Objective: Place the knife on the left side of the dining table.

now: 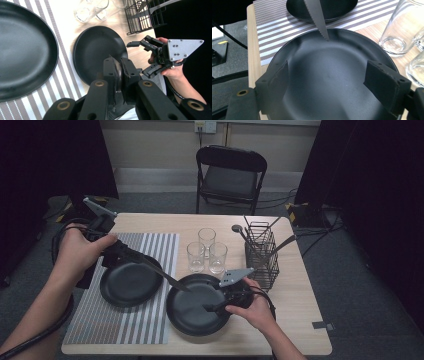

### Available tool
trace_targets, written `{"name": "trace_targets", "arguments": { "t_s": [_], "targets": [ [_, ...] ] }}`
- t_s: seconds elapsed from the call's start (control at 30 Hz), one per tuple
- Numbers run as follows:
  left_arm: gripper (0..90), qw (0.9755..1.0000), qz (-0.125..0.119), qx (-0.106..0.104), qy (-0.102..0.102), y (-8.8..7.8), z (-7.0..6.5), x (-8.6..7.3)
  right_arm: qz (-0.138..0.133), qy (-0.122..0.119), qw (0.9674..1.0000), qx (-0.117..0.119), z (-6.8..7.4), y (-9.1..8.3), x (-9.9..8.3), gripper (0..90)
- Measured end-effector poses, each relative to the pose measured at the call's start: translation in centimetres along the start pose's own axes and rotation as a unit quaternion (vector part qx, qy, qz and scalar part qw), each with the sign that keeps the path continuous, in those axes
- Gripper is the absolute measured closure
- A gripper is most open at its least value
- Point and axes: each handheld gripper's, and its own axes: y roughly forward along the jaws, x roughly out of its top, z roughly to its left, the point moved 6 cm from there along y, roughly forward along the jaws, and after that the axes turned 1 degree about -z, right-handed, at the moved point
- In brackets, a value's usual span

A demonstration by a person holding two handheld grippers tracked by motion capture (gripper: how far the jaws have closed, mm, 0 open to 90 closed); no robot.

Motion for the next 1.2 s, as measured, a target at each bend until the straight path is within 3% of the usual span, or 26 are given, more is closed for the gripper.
{"name": "trace_targets", "arguments": {
  "t_s": [0.33,0.57,0.97,1.13,1.2],
  "targets": [
    [83.7,0.9999,-0.001,-0.011,-0.005,-0.6,1.0,-0.9,0.0,-0.007,0.9999,0.012,0.9,1.0,0.4,20.9],
    [83.8,0.9998,-0.006,-0.01,-0.017,-1.3,1.9,-1.5,0.003,-0.015,0.9998,0.016,1.3,1.7,0.7,21.7],
    [83.7,0.9997,-0.005,-0.007,-0.021,-2.2,3.0,-2.2,0.005,-0.021,0.9994,0.026,1.9,2.8,1.0,23.3],
    [83.8,0.9997,-0.008,0.004,-0.022,-2.9,3.9,-2.6,0.003,-0.019,0.9993,0.031,2.1,3.2,1.2,22.9],
    [83.8,0.9995,-0.01,-0.001,-0.03,-3.0,4.0,-2.7,0.002,-0.019,0.9993,0.032,2.1,3.3,1.3,22.9]
  ]
}}
